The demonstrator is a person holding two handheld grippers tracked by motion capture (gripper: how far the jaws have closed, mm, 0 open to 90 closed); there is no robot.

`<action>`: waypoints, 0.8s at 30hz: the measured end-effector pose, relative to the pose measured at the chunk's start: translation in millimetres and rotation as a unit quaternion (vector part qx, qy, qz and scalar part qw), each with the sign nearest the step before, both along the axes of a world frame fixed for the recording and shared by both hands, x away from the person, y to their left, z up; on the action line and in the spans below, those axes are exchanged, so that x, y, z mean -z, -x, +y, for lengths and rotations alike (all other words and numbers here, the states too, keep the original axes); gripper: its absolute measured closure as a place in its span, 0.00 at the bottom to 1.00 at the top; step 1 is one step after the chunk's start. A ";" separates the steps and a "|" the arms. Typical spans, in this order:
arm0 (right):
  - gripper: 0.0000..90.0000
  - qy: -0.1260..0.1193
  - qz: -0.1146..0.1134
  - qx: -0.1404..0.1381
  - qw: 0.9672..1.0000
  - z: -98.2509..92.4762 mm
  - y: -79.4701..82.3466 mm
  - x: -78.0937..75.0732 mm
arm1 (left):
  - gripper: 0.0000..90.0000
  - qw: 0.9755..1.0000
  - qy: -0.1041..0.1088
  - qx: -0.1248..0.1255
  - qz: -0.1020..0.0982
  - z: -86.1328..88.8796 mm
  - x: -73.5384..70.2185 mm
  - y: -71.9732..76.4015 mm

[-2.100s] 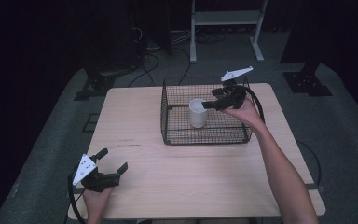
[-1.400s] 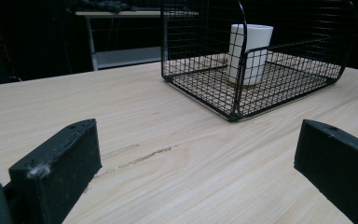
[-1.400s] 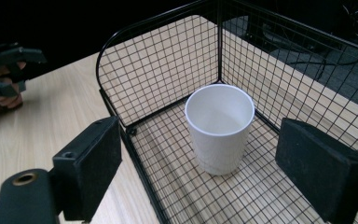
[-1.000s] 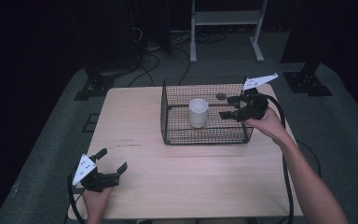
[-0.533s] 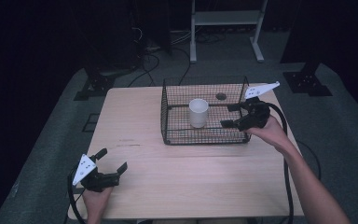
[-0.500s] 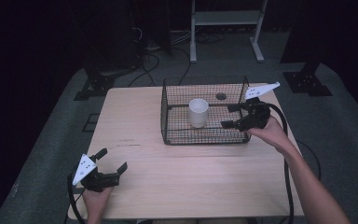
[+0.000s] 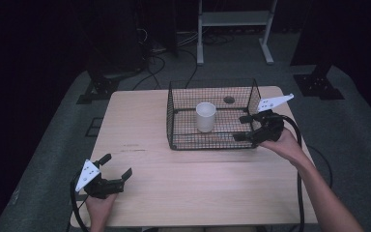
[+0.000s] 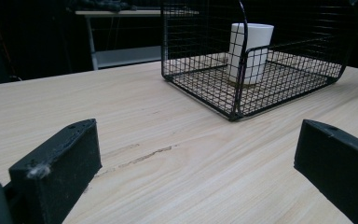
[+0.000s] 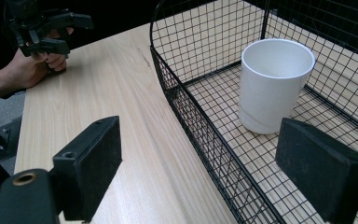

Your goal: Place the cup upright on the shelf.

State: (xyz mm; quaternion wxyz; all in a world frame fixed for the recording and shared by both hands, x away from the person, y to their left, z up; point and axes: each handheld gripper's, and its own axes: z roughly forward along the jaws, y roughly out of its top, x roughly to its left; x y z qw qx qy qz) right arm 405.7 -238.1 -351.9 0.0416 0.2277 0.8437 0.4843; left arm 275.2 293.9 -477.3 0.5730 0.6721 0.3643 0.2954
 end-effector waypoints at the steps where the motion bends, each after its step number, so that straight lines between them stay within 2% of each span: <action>1: 0.15 0.000 0.000 0.000 1.000 0.0 0.0 0.0 | 0.00 1.000 0.000 0.000 0.000 0.0 0.0 0.0; 7: 0.15 -0.002 -0.003 -0.003 1.000 -2.2 8.2 5.3 | 0.00 1.000 0.000 0.000 0.000 -0.1 0.0 0.2; 24: 0.15 -0.016 0.005 0.012 1.000 -28.7 27.0 23.5 | 0.00 1.000 -0.003 -0.001 0.000 -0.3 -0.1 0.1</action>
